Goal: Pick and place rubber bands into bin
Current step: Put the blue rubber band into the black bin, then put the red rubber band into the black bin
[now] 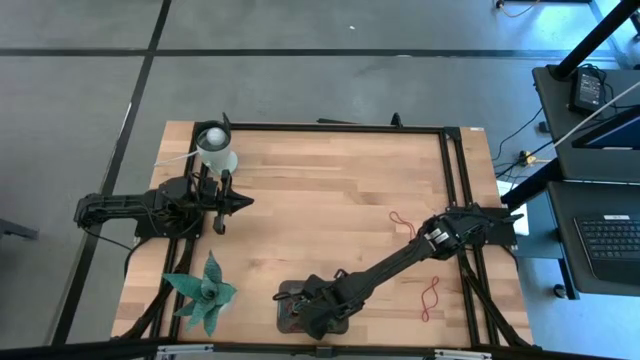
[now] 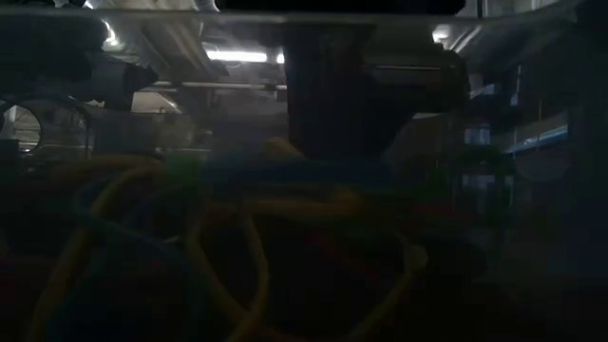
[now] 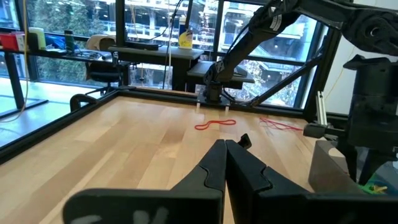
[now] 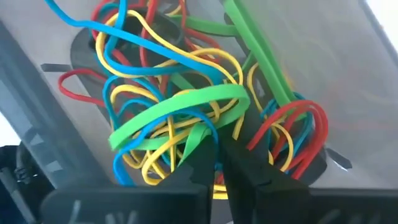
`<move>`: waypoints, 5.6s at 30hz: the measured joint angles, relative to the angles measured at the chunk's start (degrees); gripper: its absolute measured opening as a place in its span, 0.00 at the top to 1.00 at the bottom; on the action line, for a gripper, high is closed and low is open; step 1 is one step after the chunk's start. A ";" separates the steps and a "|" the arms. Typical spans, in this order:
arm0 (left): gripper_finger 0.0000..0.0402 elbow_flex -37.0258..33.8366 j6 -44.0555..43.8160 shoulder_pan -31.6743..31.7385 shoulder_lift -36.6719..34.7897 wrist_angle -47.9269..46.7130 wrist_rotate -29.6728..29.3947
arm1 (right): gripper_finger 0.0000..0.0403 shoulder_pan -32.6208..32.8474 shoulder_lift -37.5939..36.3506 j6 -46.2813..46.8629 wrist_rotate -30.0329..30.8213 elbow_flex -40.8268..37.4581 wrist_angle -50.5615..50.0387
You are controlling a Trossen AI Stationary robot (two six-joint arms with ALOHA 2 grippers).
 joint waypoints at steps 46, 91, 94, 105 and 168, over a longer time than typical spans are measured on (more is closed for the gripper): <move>1.00 0.00 0.00 0.01 -0.02 -0.40 0.00 | 0.83 28.89 -53.12 56.99 12.72 -56.07 -15.58; 1.00 0.00 0.00 -0.01 -0.02 -0.42 0.00 | 0.99 30.53 -56.41 54.18 3.30 -83.95 19.60; 1.00 0.00 0.00 -0.01 -0.02 -0.42 0.00 | 0.98 30.50 -56.48 53.90 3.05 -81.76 15.64; 1.00 0.00 0.00 -0.01 -0.02 -0.40 0.00 | 0.88 30.56 -56.54 54.08 2.01 -80.46 14.81; 1.00 0.01 0.00 -0.01 -0.01 0.01 0.00 | 1.00 29.27 -45.86 43.17 15.08 -42.95 -21.80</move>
